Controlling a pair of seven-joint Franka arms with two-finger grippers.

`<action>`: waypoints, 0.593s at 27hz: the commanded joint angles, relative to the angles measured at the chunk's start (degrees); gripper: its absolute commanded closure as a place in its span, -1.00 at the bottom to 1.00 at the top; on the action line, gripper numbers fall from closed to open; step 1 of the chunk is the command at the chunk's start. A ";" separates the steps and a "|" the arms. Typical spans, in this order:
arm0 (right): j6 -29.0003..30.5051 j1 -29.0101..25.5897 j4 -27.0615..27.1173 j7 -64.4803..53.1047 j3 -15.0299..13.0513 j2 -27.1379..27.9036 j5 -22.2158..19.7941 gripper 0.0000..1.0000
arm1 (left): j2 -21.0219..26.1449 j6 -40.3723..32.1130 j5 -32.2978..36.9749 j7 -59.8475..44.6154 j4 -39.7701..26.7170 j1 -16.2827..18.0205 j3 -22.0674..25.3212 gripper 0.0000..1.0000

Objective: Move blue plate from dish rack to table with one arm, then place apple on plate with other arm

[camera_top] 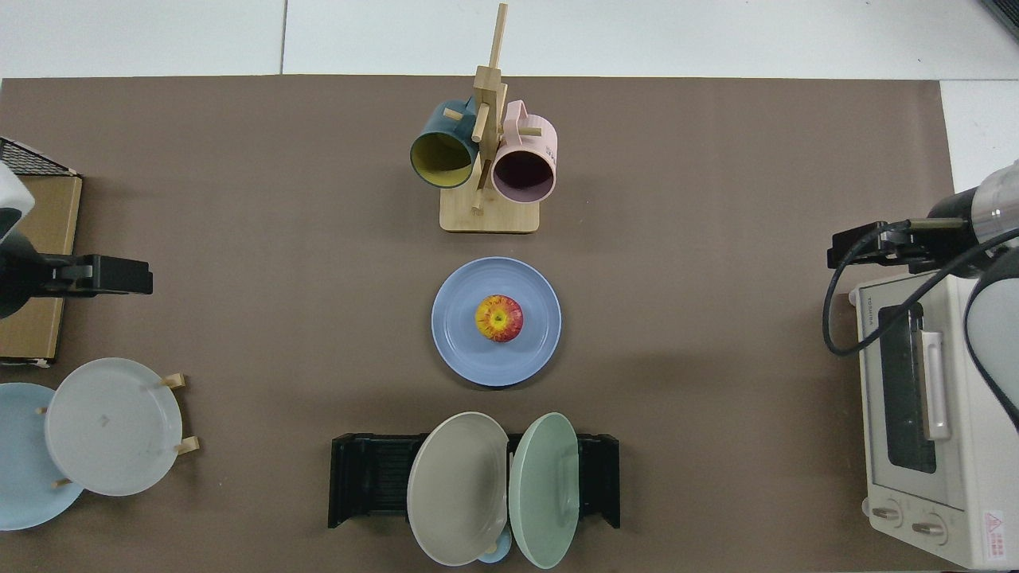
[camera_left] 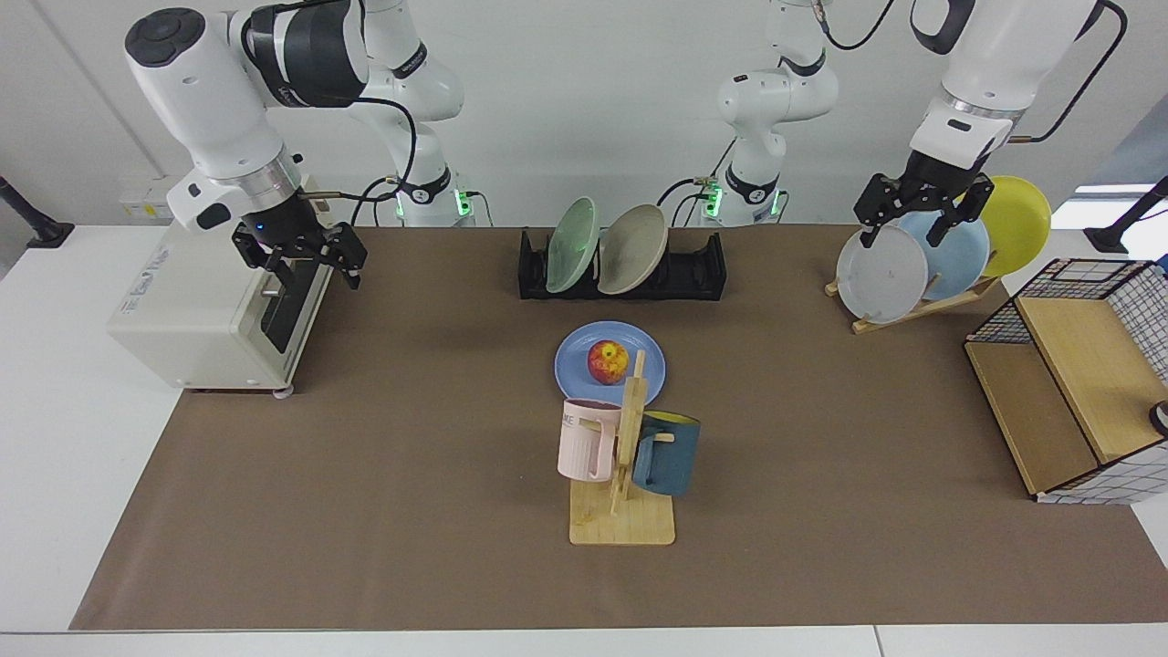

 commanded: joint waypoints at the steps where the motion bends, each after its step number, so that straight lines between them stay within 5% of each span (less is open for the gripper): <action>1: -0.69 -0.23 -0.85 3.90 0.47 -1.01 -0.90 -1.00 | -0.64 -0.58 0.16 -0.50 -0.01 -0.41 0.23 -1.00; 16: -0.43 0.82 -1.55 4.34 0.73 -1.45 -3.10 -1.00 | -0.64 -0.58 0.16 -0.50 -0.01 -0.41 0.23 -1.00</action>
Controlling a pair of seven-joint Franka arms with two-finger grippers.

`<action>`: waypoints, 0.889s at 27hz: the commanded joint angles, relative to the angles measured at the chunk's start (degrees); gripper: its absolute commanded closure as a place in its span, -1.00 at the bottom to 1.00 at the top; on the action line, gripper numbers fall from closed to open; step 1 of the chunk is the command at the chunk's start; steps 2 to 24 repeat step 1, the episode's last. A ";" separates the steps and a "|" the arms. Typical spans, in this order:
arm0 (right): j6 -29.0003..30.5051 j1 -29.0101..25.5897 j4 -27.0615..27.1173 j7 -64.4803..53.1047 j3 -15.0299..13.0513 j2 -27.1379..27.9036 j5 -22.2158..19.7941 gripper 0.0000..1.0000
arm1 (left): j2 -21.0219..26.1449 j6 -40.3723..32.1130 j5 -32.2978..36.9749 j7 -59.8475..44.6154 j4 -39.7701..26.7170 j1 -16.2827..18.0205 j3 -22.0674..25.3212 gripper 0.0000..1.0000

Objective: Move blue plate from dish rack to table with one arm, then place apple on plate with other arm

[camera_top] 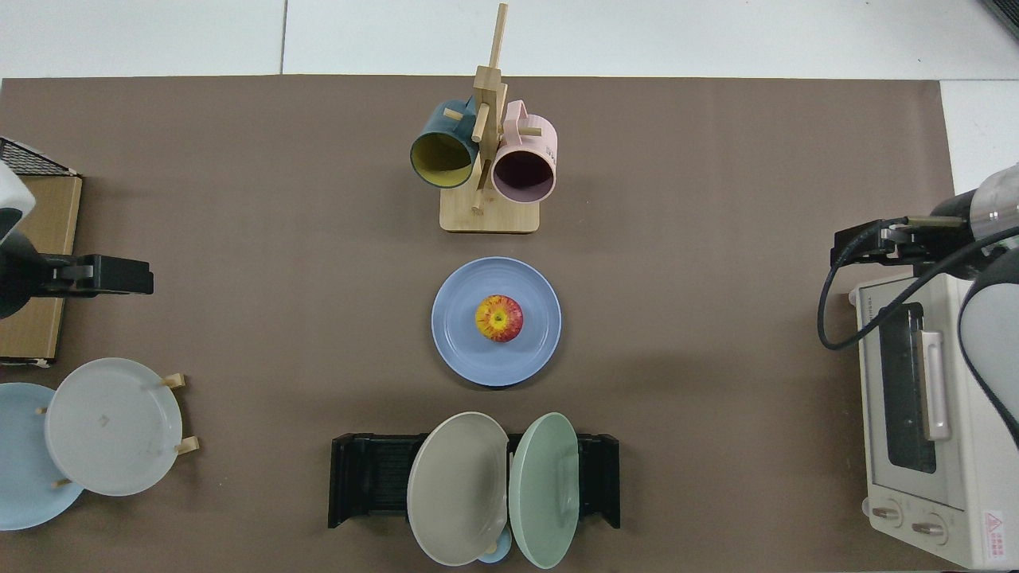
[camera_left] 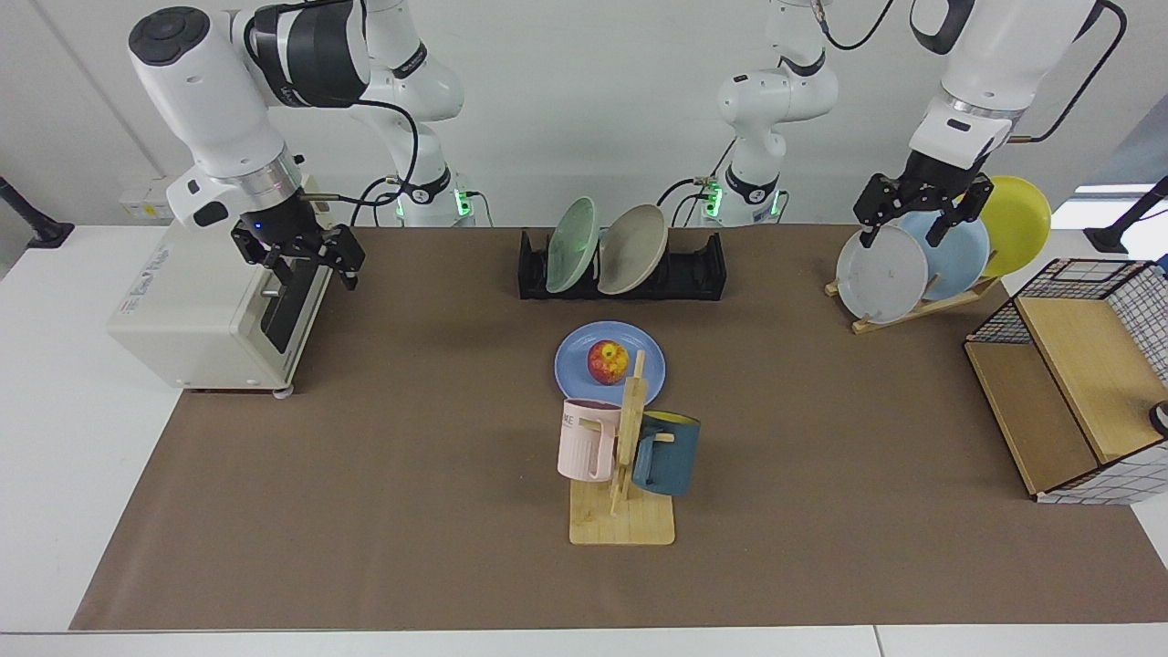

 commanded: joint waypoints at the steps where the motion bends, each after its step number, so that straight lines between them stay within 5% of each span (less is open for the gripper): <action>1: -0.42 0.83 -1.43 1.46 0.51 -1.41 -1.46 -1.00 | -0.72 -0.58 0.16 -0.50 -0.01 -0.41 0.28 -1.00; 24: -0.42 0.83 -1.43 1.46 0.51 -1.41 -1.46 -1.00 | -0.72 -0.58 0.16 -0.50 -0.01 -0.41 0.28 -1.00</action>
